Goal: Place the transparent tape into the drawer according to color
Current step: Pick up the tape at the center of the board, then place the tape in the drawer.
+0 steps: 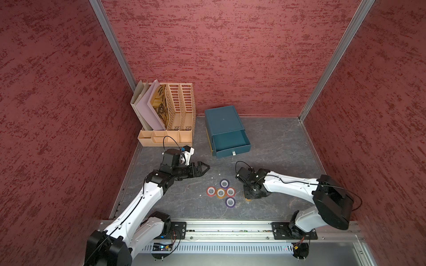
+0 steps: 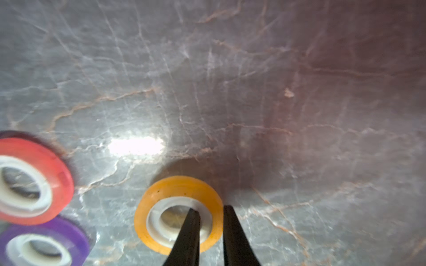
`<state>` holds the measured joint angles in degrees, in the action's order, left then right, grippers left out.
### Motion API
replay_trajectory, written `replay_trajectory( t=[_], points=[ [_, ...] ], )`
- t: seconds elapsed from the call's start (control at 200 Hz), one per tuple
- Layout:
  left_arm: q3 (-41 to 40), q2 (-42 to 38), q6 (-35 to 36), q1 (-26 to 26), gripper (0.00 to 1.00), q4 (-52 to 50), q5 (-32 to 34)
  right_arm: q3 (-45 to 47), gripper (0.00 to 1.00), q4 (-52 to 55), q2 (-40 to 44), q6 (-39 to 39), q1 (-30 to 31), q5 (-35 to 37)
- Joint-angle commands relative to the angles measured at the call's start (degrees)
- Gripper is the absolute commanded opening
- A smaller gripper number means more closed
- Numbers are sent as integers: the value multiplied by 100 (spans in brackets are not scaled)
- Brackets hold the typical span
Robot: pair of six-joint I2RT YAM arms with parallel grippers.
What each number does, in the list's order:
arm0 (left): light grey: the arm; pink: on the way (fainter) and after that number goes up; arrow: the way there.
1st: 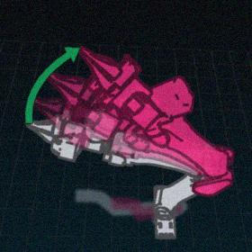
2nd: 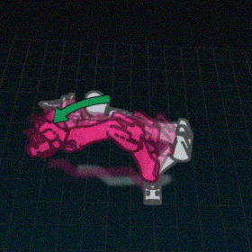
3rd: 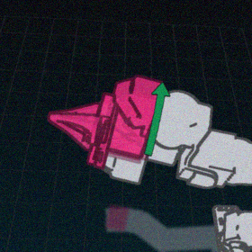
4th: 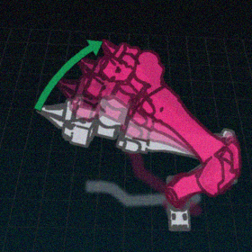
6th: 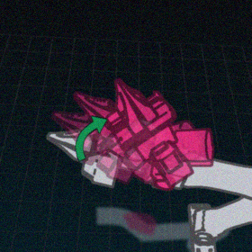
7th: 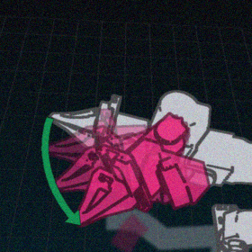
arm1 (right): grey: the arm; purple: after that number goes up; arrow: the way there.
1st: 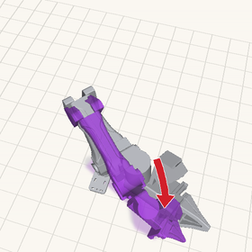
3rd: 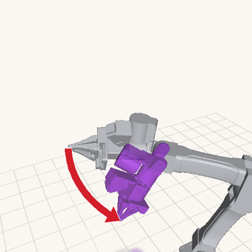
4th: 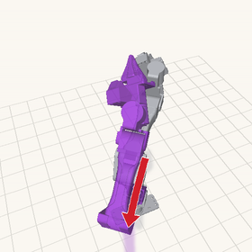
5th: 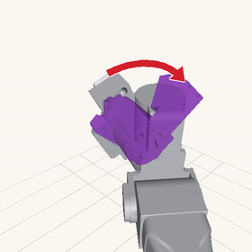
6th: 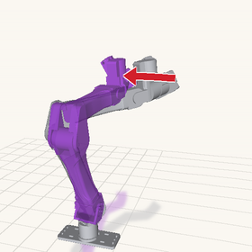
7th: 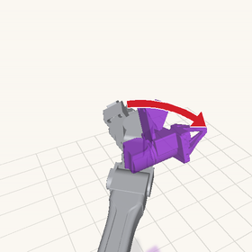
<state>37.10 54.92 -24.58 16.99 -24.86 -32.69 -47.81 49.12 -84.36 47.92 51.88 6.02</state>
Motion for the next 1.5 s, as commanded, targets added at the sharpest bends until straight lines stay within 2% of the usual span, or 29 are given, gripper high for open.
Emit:
replay_trajectory(
  t=[0.0, 0.301, 0.571, 0.957, 1.313, 1.373, 1.408, 1.498],
  points=[
    [84, 54, 146, 44, 100, -34, 76, -360, 0, 532, 553, 125, -51, 294],
    [131, 13, 138, 442, 100, -310, 532, -1460, 0, 1266, 1309, -117, -151, 605],
    [3, -132, -11, 937, 100, -588, 1033, -2831, 0, 1281, 1255, -775, -370, 849],
    [-159, -150, -109, 1384, 100, -599, 1589, -4452, 0, 605, 183, -1726, -993, 643],
    [-66, 123, -26, 1781, 100, -849, 1975, -4940, 0, 150, -824, -2029, -1590, 180],
    [-14, 174, 22, 1880, 100, -933, 2064, -5010, 10, 159, -944, -2084, -1608, 133],
    [22, 210, 47, 1937, 100, -986, 2109, -5047, 20, 163, -1000, -2117, -1615, 104],
    [77, 295, 136, 2132, 99, -1070, 2219, -5136, 34, 185, -1089, -2164, -1611, 42]
  ],
)
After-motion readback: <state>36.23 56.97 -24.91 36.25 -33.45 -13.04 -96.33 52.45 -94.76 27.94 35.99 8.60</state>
